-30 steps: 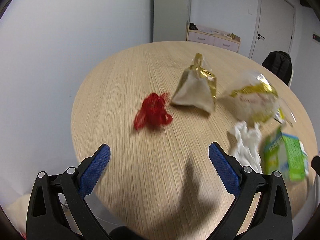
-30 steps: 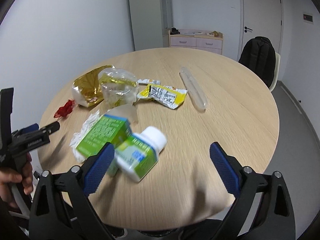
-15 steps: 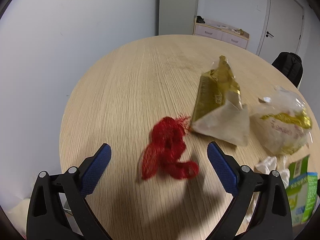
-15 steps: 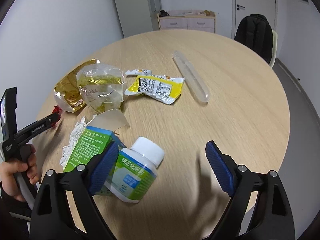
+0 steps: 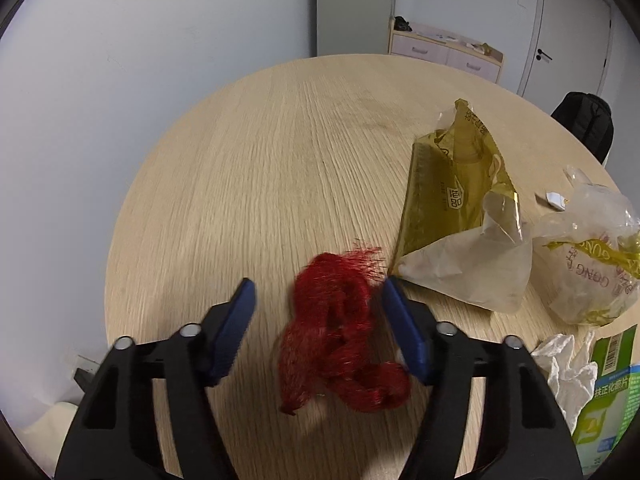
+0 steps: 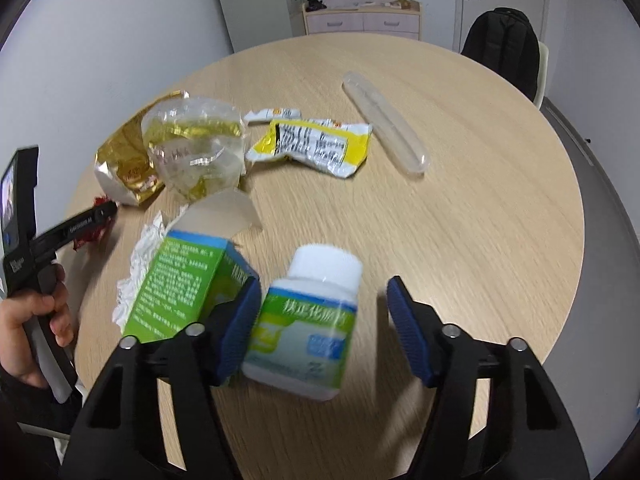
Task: Collect trash
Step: 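Grasp the red mesh net with left tool while right tool grasps the white pill bottle, then carry the red net and pill bottle down toward the bin under the table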
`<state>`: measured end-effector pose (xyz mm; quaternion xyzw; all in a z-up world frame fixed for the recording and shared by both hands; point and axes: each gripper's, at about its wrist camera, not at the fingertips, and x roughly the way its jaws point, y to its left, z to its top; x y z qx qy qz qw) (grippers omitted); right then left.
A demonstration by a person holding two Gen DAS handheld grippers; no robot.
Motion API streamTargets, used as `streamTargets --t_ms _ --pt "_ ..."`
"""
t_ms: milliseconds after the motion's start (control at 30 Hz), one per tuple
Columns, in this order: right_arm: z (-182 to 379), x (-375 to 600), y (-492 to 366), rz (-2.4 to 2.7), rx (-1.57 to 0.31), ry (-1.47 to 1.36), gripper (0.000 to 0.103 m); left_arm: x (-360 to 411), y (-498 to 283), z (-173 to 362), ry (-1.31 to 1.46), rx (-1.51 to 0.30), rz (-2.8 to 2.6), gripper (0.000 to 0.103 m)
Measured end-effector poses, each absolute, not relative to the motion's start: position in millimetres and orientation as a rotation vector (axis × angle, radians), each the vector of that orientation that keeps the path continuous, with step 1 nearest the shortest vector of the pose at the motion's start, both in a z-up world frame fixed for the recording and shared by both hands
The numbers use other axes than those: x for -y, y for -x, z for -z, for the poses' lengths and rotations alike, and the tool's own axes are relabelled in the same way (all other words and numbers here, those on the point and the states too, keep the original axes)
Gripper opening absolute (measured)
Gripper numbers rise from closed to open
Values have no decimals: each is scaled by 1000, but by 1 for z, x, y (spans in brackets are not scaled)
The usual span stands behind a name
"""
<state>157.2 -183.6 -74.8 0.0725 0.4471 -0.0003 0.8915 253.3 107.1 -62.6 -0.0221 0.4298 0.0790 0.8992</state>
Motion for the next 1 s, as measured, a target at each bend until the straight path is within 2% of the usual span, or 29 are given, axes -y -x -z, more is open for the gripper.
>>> streamTargets --t_ms 67,133,200,233,667,1000 --pt "79 186 -154 1 -927 -167 53 -106 -251 62 37 -886 -160 46" --pt "79 189 -151 -7 -918 -181 42 -104 -249 61 29 -889 -158 30" --pt "78 191 -150 8 -909 -170 42 -103 -245 59 28 -893 -149 18" --pt "77 192 -149 10 -904 -166 41 -103 -244 59 33 -895 -140 15" --pt "67 196 -134 3 -859 -151 41 -90 -207 44 39 -864 -118 13" --pt "53 189 -97 -27 -796 -129 41 -76 -149 31 46 -831 -95 13"
